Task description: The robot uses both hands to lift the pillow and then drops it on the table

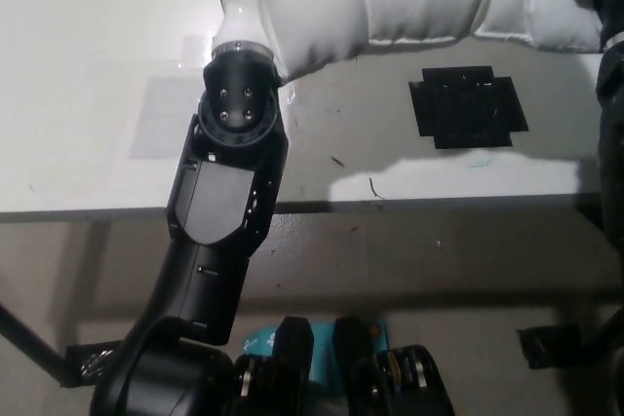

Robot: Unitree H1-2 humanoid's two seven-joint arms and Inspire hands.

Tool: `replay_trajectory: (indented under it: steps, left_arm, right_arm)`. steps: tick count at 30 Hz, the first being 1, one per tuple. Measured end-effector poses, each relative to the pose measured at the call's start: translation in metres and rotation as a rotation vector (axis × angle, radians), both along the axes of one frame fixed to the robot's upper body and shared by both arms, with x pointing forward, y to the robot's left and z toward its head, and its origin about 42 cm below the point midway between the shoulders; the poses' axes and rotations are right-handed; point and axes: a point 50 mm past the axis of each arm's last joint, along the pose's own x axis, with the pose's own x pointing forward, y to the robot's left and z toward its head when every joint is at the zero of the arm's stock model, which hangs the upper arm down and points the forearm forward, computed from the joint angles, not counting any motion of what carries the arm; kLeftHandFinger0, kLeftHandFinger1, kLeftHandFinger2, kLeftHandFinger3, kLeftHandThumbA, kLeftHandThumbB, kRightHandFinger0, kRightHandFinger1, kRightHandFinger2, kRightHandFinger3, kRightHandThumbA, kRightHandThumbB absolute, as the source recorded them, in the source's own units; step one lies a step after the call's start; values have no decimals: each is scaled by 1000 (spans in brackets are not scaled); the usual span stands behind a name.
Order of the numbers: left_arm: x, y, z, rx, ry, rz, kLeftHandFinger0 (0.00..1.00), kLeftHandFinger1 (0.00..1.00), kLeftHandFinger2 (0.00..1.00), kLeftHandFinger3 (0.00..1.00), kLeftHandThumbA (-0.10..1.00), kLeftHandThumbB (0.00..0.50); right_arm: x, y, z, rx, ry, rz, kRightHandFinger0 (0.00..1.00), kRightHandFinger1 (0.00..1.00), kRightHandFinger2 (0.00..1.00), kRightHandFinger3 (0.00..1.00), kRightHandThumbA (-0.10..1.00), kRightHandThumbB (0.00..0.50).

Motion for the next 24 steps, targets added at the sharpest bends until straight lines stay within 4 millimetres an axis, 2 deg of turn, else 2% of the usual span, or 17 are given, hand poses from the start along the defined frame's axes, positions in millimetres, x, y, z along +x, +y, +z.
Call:
replay_trajectory:
  steps: [3,4,6,7,8,9,10,11,12,13,14,16,19,20,21,22,24]
  left_arm:
    - [2,5,-22,-3,59,11,1000,1000,1000,1000,1000,88]
    - [2,7,-30,-5,84,16,1000,1000,1000,1000,1000,71]
    - [4,8,-51,-3,140,19,1000,1000,1000,1000,1000,78]
    - [4,8,-59,0,158,19,1000,1000,1000,1000,1000,119]
    - [5,8,-68,3,177,18,1000,1000,1000,1000,1000,126]
    - [5,7,-77,5,197,16,1000,1000,1000,1000,1000,118]
    - [5,8,-92,9,234,19,1000,1000,1000,1000,1000,93]
    - [4,10,-106,11,263,24,1000,1000,1000,1000,1000,45]
    - [4,12,-111,11,270,26,1000,1000,1000,1000,1000,42]
    - [1,17,-127,7,297,34,1000,1000,1000,1000,1000,46]
    - [-1,19,-138,3,312,38,1000,1000,1000,1000,1000,46]
    - [-4,22,-154,-3,332,43,1000,1000,1000,1000,1000,82]
    - [-9,26,-176,-2,370,46,1000,1000,1000,1000,1000,74]
    - [-11,27,-183,0,381,45,1000,1000,1000,1000,1000,41]
    - [-13,29,-190,1,383,45,1000,1000,1000,1000,1000,27]
    - [-14,30,-192,1,382,45,1000,1000,1000,1000,1000,23]
    - [-15,34,-196,8,372,47,1000,1000,1000,1000,1000,51]
  right_arm:
    - [11,1,-27,-57,79,-15,1000,1000,1000,1000,1000,349]
    - [15,2,-39,-77,113,-17,1000,1000,1000,1000,1000,317]
    - [21,6,-65,-121,179,-14,1000,1000,1000,1000,1000,301]
    - [23,8,-80,-137,212,-7,1000,1000,1000,1000,1000,284]
    - [24,11,-91,-146,235,2,1000,1000,1000,1000,1000,285]
    - [25,13,-105,-154,269,8,1000,1000,1000,1000,1000,276]
    - [25,15,-124,-162,305,15,1000,1000,1000,1000,1000,296]
    - [25,16,-135,-165,324,21,1000,1000,1000,1000,1000,320]
    - [25,17,-140,-167,332,23,1000,1000,1000,1000,1000,321]
    - [25,18,-152,-169,353,31,1000,1000,1000,1000,1000,310]
    - [25,18,-157,-170,358,35,1000,1000,1000,1000,1000,306]
    - [26,18,-165,-173,357,42,1000,1000,1000,1000,1000,266]
    - [26,19,-177,-175,367,49,1000,1000,1000,1000,1000,247]
    - [25,19,-180,-175,367,52,1000,1000,1000,1000,1000,278]
    - [24,20,-184,-176,366,56,1000,1000,1000,1000,1000,280]
    - [24,19,-186,-176,367,58,1000,1000,1000,1000,1000,281]
    - [22,18,-191,-177,365,61,1000,1000,1000,1000,1000,282]
